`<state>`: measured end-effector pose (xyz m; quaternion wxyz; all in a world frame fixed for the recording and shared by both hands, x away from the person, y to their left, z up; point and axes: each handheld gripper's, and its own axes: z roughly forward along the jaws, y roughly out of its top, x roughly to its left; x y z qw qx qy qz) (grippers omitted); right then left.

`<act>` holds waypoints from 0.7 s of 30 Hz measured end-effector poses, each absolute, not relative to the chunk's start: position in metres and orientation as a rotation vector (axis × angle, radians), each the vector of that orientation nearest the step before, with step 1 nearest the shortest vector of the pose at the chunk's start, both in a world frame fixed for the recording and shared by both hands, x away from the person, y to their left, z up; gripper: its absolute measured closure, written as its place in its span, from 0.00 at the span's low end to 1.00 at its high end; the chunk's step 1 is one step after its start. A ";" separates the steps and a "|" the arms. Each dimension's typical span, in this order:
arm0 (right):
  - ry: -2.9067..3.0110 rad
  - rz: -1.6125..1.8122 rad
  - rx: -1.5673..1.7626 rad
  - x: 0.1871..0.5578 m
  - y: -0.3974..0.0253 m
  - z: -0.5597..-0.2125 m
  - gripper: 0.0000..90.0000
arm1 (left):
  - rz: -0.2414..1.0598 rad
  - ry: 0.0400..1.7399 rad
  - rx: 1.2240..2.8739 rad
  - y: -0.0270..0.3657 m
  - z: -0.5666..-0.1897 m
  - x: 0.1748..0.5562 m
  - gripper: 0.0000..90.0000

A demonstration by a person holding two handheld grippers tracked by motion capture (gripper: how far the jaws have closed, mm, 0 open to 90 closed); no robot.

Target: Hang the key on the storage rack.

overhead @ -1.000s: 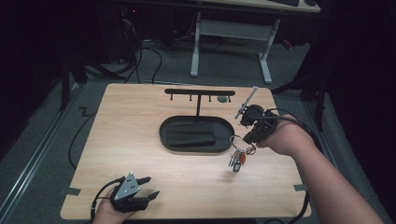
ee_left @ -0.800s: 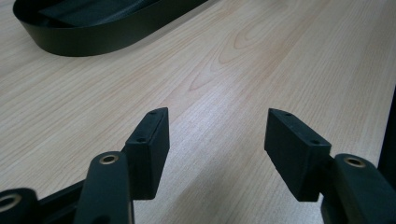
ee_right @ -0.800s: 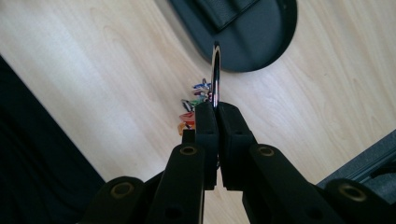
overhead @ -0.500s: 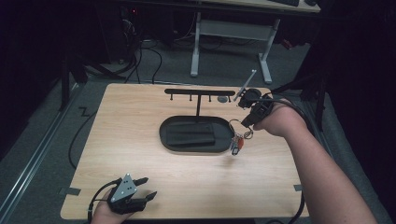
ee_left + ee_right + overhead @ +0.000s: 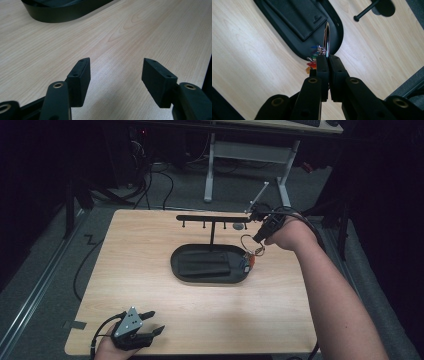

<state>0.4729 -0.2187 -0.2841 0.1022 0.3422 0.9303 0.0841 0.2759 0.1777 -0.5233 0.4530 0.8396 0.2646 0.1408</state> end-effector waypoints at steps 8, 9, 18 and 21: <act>2.740 0.229 1.045 0.493 -0.215 -0.287 0.98 | 0.345 0.637 2.085 0.175 -0.524 0.277 0.45; 2.740 0.229 1.044 0.496 -0.215 -0.287 0.98 | 0.343 0.637 2.085 0.175 -0.524 0.277 0.45; 2.727 0.233 1.069 0.515 -0.216 -0.292 0.98 | 0.339 0.639 2.087 0.175 -0.525 0.278 0.45; 2.716 0.235 1.104 0.518 -0.219 -0.295 0.98 | 0.337 0.636 2.093 0.175 -0.525 0.278 0.45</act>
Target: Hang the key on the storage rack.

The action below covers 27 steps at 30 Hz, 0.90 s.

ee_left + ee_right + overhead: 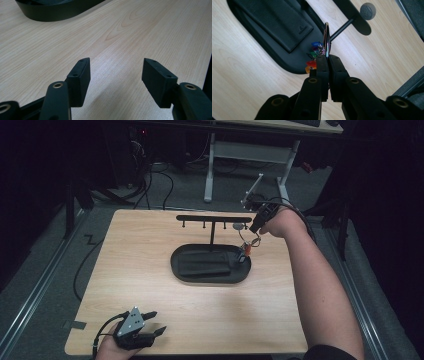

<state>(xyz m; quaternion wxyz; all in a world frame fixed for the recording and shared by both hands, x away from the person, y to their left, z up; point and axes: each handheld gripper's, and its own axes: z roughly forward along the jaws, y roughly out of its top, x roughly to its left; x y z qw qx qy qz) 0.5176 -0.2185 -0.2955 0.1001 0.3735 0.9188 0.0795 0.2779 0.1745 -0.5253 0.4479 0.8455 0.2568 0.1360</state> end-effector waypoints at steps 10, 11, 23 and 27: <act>2.724 0.242 1.111 0.525 -0.223 -0.305 0.98 | 0.330 0.624 2.106 0.173 -0.527 0.277 0.45; 2.726 0.247 1.096 0.526 -0.222 -0.305 0.98 | 0.331 0.625 2.105 0.173 -0.527 0.277 0.45; 2.635 0.225 1.104 0.527 -0.219 -0.305 0.85 | 0.332 0.629 2.099 0.174 -0.526 0.277 0.45; 2.609 0.268 1.105 0.519 -0.220 -0.300 0.80 | 0.331 0.633 2.098 0.175 -0.526 0.278 0.45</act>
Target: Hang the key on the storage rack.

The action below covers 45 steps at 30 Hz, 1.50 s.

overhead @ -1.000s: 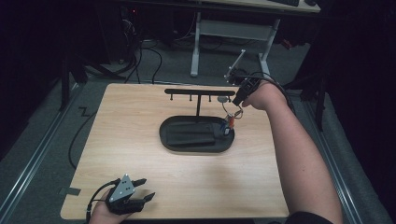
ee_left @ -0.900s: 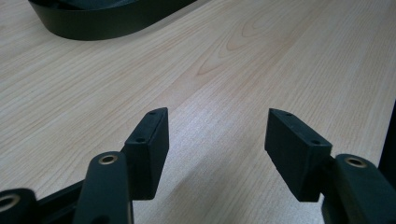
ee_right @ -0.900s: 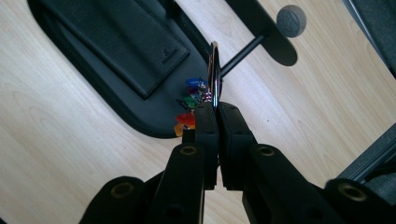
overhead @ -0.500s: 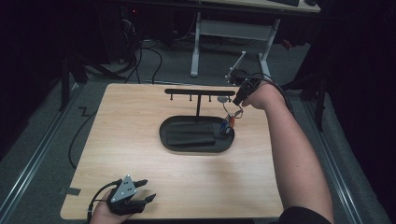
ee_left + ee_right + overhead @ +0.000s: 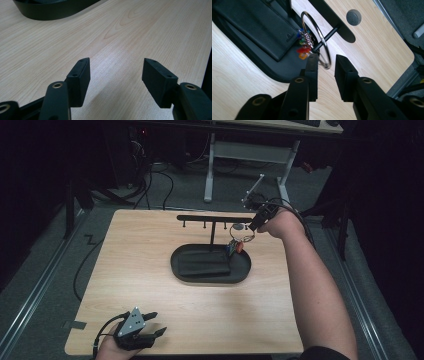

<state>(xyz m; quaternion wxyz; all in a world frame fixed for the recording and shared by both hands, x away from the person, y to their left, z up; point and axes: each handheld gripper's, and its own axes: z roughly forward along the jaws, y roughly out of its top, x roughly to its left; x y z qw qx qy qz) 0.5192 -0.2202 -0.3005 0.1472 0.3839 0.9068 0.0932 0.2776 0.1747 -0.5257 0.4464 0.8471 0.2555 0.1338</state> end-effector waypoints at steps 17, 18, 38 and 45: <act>2.524 0.497 1.221 0.461 -0.239 -0.326 0.44 | 0.334 0.675 2.071 0.174 -0.523 0.278 0.39; 2.519 0.506 1.222 0.458 -0.241 -0.328 0.43 | 0.333 0.674 2.074 0.174 -0.524 0.278 0.39; 2.384 0.744 1.266 0.404 -0.267 -0.366 0.28 | 0.329 0.664 2.104 0.169 -0.528 0.278 0.38; 2.289 0.757 1.304 0.385 -0.273 -0.389 0.23 | 0.330 0.663 2.107 0.168 -0.528 0.277 0.38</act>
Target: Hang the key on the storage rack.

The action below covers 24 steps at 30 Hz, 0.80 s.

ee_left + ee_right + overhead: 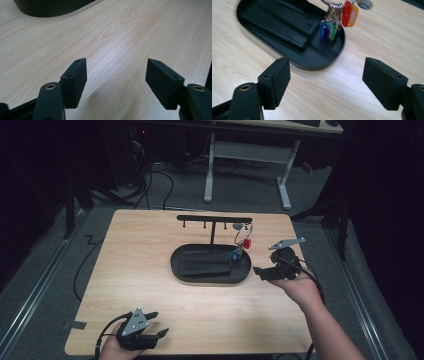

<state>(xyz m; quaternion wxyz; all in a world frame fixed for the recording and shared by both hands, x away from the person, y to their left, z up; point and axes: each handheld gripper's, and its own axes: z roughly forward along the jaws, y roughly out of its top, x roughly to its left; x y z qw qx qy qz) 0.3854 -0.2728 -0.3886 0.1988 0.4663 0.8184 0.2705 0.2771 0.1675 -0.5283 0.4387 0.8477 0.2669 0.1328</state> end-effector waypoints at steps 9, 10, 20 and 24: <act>2.214 0.810 1.279 0.360 -0.271 -0.418 0.19 | 0.323 0.660 2.114 0.165 -0.530 0.277 0.38; 2.210 0.823 1.261 0.356 -0.271 -0.422 0.19 | 0.323 0.660 2.115 0.165 -0.530 0.277 0.38; 2.095 1.039 1.313 0.317 -0.272 -0.475 0.17 | 0.307 0.653 2.100 0.165 -0.531 0.279 0.36; 2.035 1.091 1.337 0.293 -0.277 -0.501 0.17 | 0.301 0.646 2.090 0.165 -0.530 0.279 0.35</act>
